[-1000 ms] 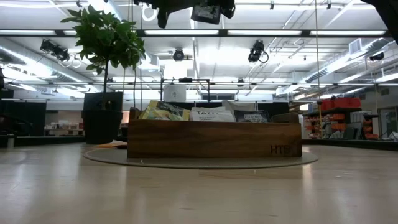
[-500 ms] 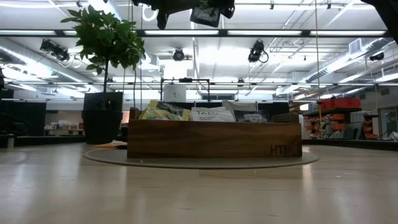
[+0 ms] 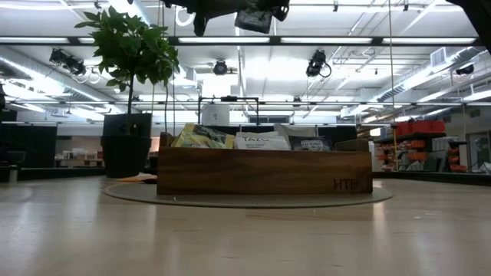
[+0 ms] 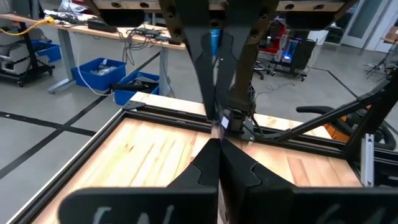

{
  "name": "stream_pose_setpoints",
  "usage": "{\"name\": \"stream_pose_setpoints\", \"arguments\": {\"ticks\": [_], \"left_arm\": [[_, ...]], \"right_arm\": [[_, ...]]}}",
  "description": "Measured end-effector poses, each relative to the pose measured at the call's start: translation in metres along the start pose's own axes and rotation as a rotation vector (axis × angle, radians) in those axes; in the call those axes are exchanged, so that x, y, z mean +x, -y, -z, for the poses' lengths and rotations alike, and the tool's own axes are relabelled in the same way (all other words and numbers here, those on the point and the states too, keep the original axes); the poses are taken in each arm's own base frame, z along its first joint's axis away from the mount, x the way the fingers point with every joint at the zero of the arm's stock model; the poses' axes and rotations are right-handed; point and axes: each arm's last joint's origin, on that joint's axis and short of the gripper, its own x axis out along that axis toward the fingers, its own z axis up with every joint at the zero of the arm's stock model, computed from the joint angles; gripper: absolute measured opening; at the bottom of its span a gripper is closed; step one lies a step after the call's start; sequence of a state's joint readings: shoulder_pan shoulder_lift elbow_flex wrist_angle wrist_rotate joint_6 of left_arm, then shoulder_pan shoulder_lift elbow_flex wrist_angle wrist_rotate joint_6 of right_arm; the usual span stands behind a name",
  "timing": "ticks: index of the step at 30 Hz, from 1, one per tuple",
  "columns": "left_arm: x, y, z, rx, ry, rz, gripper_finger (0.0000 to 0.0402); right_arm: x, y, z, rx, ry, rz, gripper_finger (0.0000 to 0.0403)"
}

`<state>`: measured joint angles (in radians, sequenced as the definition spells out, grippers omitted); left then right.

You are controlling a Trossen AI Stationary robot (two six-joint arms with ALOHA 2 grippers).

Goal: Pick & Place Tea
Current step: Put the violet tea bag into the right section of the wooden organizer

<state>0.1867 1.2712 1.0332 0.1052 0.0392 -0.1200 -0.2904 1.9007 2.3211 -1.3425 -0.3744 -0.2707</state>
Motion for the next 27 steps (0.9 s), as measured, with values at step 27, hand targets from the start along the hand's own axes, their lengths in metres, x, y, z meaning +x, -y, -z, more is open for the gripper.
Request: {"name": "stream_pose_setpoints", "arguments": {"ticks": [27], "left_arm": [[-0.001, -0.002, 0.003, -0.007, -0.027, -0.053, 0.0112]], "right_arm": [[0.016, -0.019, 0.034, 0.041, -0.226, -0.041, 0.0]]}}
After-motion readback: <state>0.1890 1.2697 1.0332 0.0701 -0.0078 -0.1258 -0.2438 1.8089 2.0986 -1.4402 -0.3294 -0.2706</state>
